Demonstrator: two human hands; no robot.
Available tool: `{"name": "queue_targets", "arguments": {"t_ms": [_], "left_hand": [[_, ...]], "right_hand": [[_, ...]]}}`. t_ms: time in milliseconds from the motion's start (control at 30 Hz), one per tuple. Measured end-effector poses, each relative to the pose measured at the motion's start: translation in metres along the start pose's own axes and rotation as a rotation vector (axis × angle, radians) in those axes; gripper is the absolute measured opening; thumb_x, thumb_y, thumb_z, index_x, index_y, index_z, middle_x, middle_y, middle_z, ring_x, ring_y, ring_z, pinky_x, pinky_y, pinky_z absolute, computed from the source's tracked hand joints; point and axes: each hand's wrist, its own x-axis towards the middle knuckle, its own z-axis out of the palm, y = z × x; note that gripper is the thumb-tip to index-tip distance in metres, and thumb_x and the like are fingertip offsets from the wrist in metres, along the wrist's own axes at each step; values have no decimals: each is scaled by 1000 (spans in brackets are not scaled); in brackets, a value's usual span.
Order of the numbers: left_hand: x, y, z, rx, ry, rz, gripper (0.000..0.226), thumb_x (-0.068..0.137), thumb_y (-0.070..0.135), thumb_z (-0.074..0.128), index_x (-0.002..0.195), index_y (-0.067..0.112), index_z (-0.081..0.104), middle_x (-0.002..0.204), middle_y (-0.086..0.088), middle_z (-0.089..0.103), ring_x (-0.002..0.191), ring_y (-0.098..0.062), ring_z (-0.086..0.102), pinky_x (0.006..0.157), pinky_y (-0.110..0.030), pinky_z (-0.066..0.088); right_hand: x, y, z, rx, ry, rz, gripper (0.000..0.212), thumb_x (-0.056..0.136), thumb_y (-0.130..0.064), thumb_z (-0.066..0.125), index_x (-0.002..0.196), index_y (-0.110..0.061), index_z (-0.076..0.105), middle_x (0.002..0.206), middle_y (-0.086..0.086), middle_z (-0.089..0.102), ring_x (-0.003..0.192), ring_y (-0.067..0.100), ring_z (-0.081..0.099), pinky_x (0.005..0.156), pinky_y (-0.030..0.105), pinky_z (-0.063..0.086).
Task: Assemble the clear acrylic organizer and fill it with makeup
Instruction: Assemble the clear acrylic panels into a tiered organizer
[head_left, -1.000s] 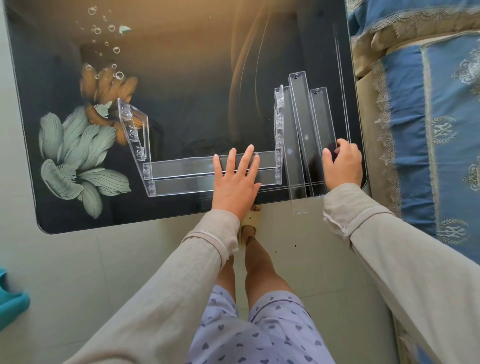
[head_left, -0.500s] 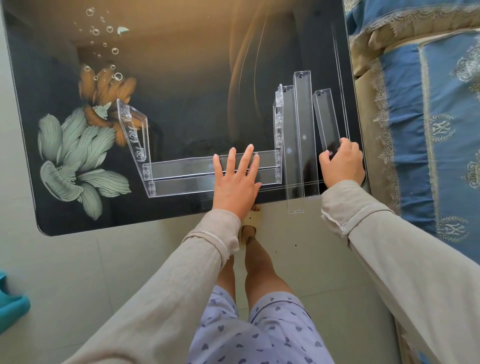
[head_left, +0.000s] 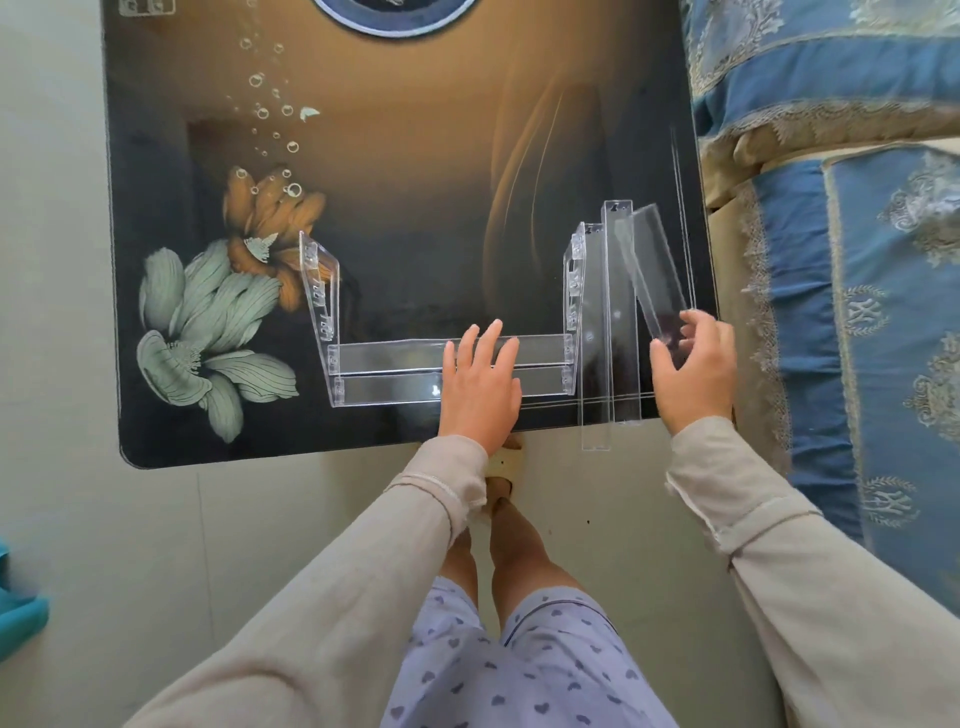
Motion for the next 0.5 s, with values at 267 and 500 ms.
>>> {"name": "queue_targets", "arguments": {"t_ms": [267, 500], "left_hand": [[-37, -58, -29, -312, 292, -292, 30, 89, 10, 49, 117, 12, 58, 125, -6, 58, 121, -23, 47, 104, -35, 33], [-34, -108, -57, -560, 505, -720, 43, 86, 6, 51, 129, 7, 46, 132, -13, 50, 124, -28, 42, 104, -39, 34]], "right_hand": [[-49, -81, 33, -191, -283, -473, 40, 86, -17, 58, 125, -12, 52, 122, 8, 57, 111, 26, 52, 97, 36, 39], [-38, -127, 74, -379, -373, -698, 42, 86, -16, 59, 127, -16, 52, 124, 3, 58, 112, 27, 50, 95, 38, 35]]}}
